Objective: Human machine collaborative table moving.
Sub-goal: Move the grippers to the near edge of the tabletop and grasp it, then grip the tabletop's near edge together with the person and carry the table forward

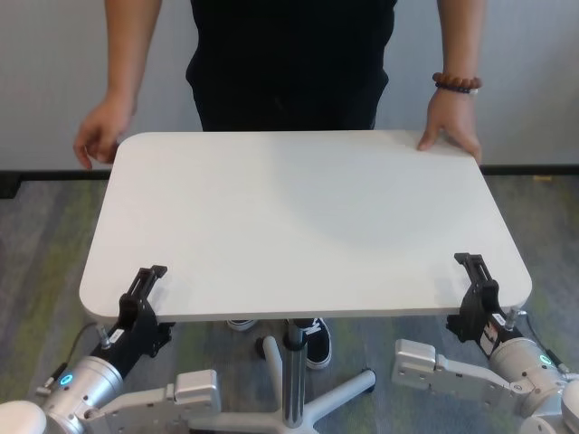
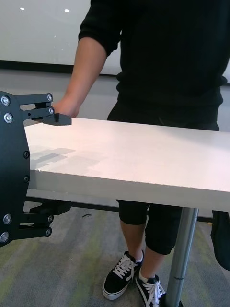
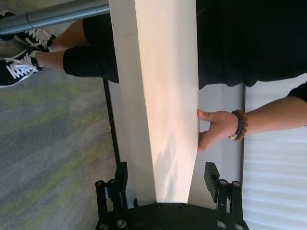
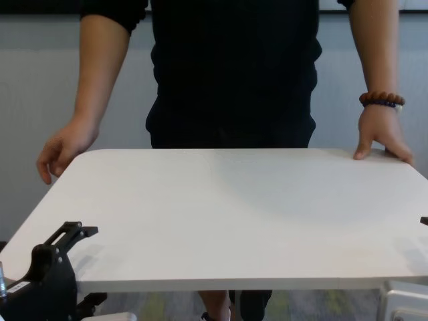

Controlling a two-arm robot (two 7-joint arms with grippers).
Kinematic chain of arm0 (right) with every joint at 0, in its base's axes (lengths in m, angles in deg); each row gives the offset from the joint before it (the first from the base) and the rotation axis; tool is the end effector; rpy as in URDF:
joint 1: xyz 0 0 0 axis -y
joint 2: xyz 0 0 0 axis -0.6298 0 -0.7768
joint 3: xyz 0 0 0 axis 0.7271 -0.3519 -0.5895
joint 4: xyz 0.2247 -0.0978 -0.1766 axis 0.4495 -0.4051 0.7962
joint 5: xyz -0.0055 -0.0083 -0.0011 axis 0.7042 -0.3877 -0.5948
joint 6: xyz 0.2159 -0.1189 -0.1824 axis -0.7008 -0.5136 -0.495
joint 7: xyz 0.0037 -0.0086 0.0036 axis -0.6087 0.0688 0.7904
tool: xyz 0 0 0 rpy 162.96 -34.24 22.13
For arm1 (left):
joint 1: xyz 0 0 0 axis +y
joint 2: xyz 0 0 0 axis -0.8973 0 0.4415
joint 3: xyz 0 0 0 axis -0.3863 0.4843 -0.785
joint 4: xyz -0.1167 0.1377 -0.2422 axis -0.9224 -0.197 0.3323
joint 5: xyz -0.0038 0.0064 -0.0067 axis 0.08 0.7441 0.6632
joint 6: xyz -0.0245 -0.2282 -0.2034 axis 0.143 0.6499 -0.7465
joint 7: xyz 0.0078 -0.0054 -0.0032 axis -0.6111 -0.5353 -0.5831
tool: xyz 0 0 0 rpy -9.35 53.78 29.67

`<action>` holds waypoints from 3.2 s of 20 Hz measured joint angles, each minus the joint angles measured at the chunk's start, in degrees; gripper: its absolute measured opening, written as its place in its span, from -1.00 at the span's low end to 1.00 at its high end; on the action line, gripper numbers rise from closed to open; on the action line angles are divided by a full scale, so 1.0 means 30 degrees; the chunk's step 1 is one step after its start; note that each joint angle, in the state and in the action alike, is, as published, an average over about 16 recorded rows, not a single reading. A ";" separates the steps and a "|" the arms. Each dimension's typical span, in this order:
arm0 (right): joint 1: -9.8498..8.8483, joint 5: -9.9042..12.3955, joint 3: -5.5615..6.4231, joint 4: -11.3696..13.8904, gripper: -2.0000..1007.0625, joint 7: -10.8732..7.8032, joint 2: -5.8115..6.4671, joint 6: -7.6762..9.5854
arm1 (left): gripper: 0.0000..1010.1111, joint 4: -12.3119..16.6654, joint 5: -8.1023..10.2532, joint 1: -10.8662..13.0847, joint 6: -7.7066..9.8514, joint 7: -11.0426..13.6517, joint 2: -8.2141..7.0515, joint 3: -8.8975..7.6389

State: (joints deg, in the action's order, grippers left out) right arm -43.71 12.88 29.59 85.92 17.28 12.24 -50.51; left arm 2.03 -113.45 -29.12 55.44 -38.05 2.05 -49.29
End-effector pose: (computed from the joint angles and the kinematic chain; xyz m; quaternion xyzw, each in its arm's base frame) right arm 0.3139 -0.0366 -0.3561 -0.5165 -0.4414 -0.4143 0.6056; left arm 0.3038 0.0302 -0.3747 0.4186 -0.4923 0.3900 0.6560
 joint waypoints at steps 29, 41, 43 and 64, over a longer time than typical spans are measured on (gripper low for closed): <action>0.0012 -0.0032 -0.0076 0.0030 0.82 -0.0078 0.0038 0.0192 | 0.88 0.0019 -0.0025 -0.0004 0.0022 -0.0031 -0.0051 0.0071; 0.0019 -0.0047 -0.0093 0.0033 0.16 -0.0089 0.0051 0.0227 | 0.28 0.0017 -0.0034 -0.0017 0.0034 -0.0031 -0.0062 0.0085; 0.0019 -0.0048 -0.0094 0.0032 0.03 -0.0091 0.0052 0.0231 | 0.15 0.0017 -0.0034 -0.0018 0.0036 -0.0031 -0.0062 0.0086; 0.0020 -0.0053 -0.0097 0.0030 -0.42 -0.0093 0.0055 0.0245 | -0.39 0.0010 -0.0034 -0.0021 0.0045 -0.0031 -0.0066 0.0088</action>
State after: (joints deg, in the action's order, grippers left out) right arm -43.65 12.72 29.30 86.01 17.00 12.41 -49.77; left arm 2.06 -113.55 -29.19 55.57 -38.15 1.86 -49.02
